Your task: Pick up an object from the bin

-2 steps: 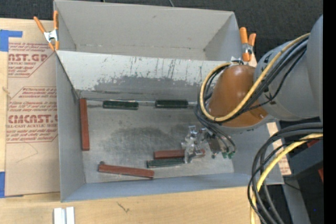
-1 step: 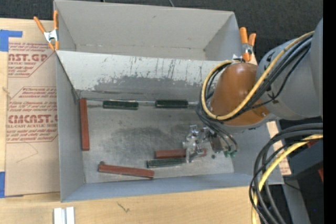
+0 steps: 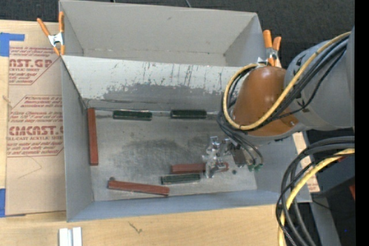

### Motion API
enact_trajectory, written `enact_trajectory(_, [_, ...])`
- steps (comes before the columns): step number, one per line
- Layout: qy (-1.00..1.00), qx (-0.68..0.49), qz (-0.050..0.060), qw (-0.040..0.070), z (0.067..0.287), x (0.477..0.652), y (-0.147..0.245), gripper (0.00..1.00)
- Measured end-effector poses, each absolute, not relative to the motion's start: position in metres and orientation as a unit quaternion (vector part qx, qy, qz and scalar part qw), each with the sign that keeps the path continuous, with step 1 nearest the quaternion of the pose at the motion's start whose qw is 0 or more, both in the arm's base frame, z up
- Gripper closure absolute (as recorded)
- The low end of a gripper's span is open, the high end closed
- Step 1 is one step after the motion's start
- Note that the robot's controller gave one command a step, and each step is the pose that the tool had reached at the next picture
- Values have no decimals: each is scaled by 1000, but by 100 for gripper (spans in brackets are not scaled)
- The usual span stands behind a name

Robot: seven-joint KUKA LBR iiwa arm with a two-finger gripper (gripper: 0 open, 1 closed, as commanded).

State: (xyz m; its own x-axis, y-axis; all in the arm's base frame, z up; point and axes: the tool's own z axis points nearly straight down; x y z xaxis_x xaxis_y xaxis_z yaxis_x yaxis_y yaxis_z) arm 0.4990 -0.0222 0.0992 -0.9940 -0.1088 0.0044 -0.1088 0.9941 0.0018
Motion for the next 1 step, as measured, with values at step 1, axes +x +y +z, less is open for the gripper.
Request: enact_trajectory(1, [-999, 55, -1, 3, 118, 498, -22, 100])
